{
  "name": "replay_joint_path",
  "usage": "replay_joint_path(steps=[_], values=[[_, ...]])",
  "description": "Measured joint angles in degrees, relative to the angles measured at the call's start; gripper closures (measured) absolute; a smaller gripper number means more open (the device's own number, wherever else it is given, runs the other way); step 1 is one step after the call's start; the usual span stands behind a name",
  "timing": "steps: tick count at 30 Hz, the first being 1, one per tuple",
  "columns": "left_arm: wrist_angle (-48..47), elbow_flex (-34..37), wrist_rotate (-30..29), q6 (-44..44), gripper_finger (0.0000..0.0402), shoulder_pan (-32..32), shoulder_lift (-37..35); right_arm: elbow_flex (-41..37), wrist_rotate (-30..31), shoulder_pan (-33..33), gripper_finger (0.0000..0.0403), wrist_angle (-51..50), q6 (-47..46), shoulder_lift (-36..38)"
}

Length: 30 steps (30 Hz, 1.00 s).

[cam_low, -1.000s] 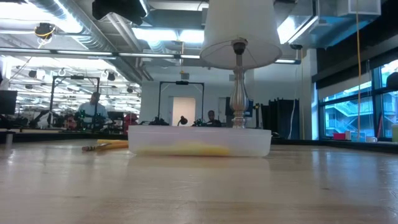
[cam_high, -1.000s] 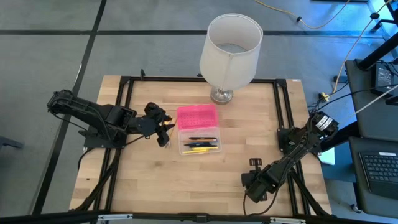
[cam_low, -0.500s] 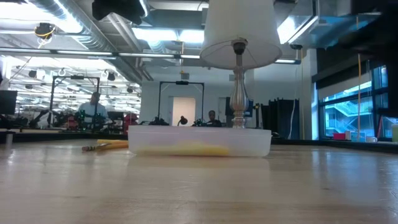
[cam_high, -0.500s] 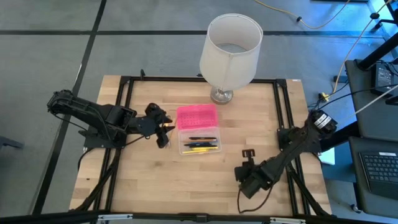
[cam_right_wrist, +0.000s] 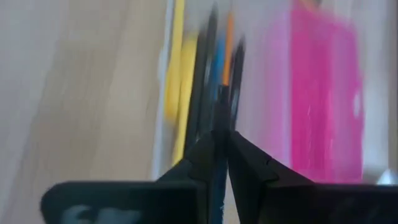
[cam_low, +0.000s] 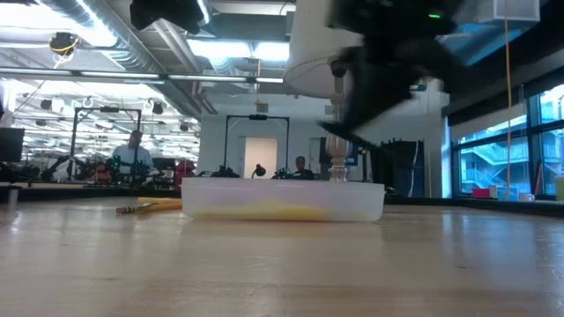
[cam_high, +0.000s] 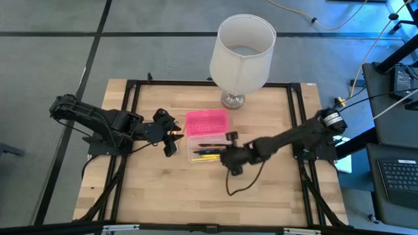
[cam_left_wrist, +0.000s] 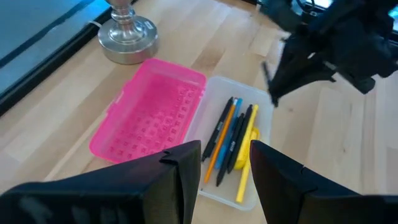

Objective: Pick & place school supplies into a supply box
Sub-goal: Put the black pen into the supply box

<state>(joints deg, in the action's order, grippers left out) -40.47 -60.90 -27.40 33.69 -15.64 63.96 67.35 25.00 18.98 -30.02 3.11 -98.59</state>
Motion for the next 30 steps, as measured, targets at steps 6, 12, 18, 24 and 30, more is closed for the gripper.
replay_joint_path(steps=[6,12,18,24,30], values=[[0.0,0.0,1.5,0.0,0.0272,0.0,0.0,0.1,-13.0,-7.2,0.0361,14.8,2.9,0.0],[0.0,0.0,1.4,0.0,0.0272,0.0,0.0,0.1,-15.6,-10.9,0.0360,17.1,6.1,-2.3],[0.0,0.0,1.4,0.0,0.0272,0.0,0.0,0.1,-17.6,-11.8,0.0360,17.4,4.9,-5.5],[0.0,0.0,0.9,0.0,0.0272,0.0,0.0,0.1,-17.8,-11.7,0.0360,20.2,4.9,-8.8],[-0.3,0.0,1.0,0.1,0.0272,0.0,0.0,0.1,-17.7,-11.7,0.0360,22.7,4.9,-11.8]])
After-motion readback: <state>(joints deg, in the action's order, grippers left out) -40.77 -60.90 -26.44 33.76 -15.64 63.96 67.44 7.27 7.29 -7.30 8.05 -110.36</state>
